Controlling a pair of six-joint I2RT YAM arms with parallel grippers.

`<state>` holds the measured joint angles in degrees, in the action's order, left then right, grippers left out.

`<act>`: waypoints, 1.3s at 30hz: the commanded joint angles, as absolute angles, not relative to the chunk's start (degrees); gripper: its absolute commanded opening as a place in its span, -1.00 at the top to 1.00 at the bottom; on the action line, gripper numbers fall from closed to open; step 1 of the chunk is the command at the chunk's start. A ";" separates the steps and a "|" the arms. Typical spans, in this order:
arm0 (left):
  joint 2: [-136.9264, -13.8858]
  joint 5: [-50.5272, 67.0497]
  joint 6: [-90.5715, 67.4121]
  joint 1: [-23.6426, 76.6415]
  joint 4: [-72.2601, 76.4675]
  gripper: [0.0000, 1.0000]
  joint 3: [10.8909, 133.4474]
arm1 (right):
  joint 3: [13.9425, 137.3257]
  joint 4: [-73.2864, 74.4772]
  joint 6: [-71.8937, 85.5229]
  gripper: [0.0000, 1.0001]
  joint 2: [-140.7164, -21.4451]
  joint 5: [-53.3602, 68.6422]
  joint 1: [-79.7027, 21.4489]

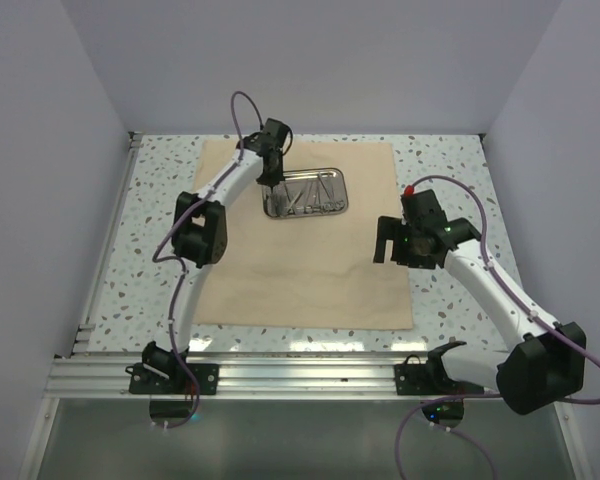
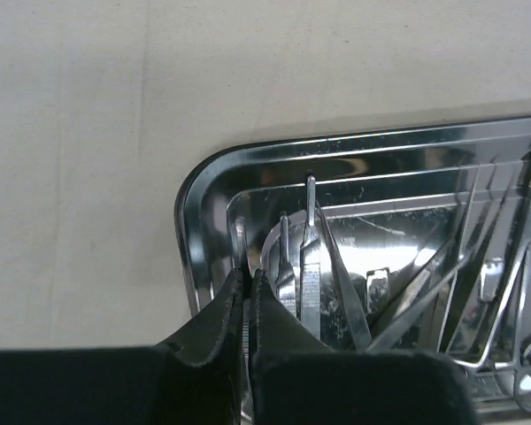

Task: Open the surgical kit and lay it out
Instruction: Pick up the medical item from the container, then place the medical item in the surgical kit.

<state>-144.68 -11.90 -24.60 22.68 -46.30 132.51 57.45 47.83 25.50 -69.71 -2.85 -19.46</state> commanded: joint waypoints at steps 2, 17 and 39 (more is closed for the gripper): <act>-132.37 -11.42 -23.38 22.41 -45.79 1.00 130.61 | 56.43 46.23 25.66 -0.84 -66.71 -0.88 -19.34; -97.50 -17.57 -27.76 27.24 -39.48 1.00 80.50 | 53.00 43.51 26.63 -0.82 -64.60 2.37 -19.25; -84.80 -19.16 -28.30 28.92 -22.15 1.00 50.01 | 48.17 43.68 27.77 -0.80 -60.48 4.48 -19.34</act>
